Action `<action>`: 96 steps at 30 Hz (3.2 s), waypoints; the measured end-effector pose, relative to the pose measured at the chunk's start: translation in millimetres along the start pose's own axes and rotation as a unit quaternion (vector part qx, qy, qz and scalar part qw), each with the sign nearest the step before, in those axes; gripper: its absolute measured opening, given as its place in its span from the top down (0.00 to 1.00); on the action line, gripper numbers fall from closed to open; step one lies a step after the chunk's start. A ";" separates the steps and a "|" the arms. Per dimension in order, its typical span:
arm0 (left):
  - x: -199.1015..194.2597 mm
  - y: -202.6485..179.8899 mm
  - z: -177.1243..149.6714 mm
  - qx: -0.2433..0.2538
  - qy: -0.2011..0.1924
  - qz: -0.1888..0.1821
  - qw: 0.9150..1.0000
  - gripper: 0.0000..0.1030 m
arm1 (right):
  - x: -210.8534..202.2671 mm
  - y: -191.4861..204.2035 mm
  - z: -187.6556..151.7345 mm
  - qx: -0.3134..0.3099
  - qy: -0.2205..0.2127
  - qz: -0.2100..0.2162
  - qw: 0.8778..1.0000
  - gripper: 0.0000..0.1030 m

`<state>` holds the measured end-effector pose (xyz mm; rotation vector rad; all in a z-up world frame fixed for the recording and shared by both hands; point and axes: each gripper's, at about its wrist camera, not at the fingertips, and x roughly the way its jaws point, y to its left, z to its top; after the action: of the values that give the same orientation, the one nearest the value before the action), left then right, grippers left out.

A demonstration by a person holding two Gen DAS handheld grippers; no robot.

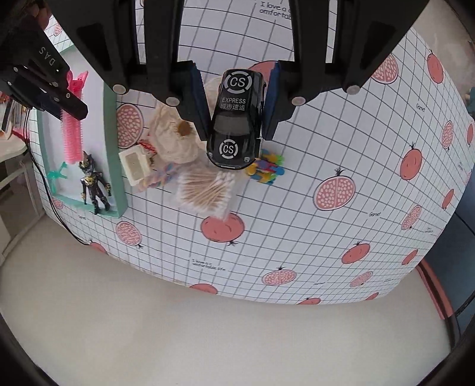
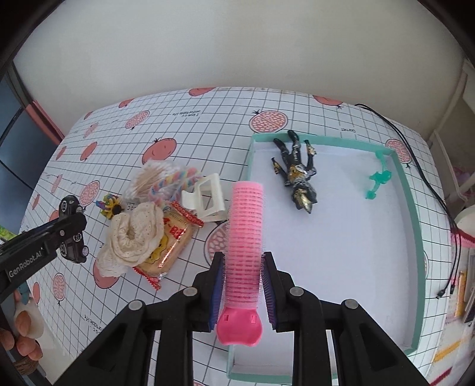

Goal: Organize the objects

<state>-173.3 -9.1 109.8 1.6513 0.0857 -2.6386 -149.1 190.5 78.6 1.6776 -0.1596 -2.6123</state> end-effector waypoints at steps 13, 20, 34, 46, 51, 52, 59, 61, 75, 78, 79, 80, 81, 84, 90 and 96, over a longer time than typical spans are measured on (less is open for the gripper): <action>2.4 -114.6 -8.8 0.068 0.002 -0.071 0.995 0.65 | -17.5 -107.0 -8.7 0.079 -0.014 -0.040 0.996 0.75; 10.7 -163.7 -14.3 0.096 0.006 -0.094 0.991 0.65 | -23.5 -149.2 -12.7 0.112 -0.034 -0.050 0.992 0.75; 53.2 -186.0 -25.4 0.110 0.042 -0.096 0.988 0.65 | 7.0 -163.1 -1.0 0.103 -0.053 -0.066 0.991 0.75; 73.8 -191.4 -31.6 0.111 0.051 -0.091 0.988 0.65 | 33.4 -167.8 3.5 0.101 -0.050 -0.075 0.991 0.75; 77.3 -191.0 -30.9 0.109 0.049 -0.092 0.989 0.65 | 41.4 -169.0 2.6 0.102 -0.044 -0.079 0.991 0.75; 78.0 -191.3 -31.2 0.109 0.048 -0.092 0.989 0.65 | 42.9 -169.4 2.3 0.102 -0.042 -0.080 0.991 0.75; 85.9 -191.8 -32.6 0.111 0.051 -0.094 0.988 0.65 | 46.3 -170.2 2.7 0.105 -0.038 -0.079 0.991 0.75; 86.2 -192.4 -32.5 0.114 0.048 -0.091 0.988 0.65 | 47.4 -169.6 2.7 0.105 -0.036 -0.080 0.991 0.74; 86.1 -193.1 -30.9 0.114 0.045 -0.089 0.988 0.64 | 51.0 -168.2 -0.8 0.103 -0.028 -0.080 0.991 0.72; 83.9 -192.8 -31.0 0.115 0.043 -0.086 0.989 0.64 | 50.1 -168.9 -0.9 0.102 -0.027 -0.080 0.991 0.71; 82.9 -193.0 -30.4 0.115 0.043 -0.086 0.989 0.64 | 49.0 -169.1 -0.8 0.102 -0.028 -0.079 0.991 0.71; 81.0 -192.9 -29.8 0.115 0.040 -0.085 0.989 0.64 | 47.2 -169.2 -0.9 0.103 -0.029 -0.078 0.991 0.69; 78.6 -192.7 -28.9 0.115 0.037 -0.084 0.989 0.64 | 45.3 -169.5 -0.4 0.103 -0.030 -0.078 0.991 0.67; 71.2 -192.7 -24.9 0.116 0.031 -0.086 0.989 0.64 | 38.2 -168.9 1.5 0.102 -0.034 -0.073 0.991 0.63; 51.8 -191.8 -17.3 0.115 0.012 -0.090 0.989 0.64 | 14.9 -165.5 6.5 0.103 -0.051 -0.064 0.991 0.62; 31.5 -187.7 -8.5 0.111 -0.013 -0.091 0.990 0.63 | -8.1 -157.3 10.5 0.093 -0.066 -0.063 0.991 0.62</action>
<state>-189.4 178.9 83.7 1.7475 -0.0656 -2.8987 -150.9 348.3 73.9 1.6139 -0.3203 -2.8858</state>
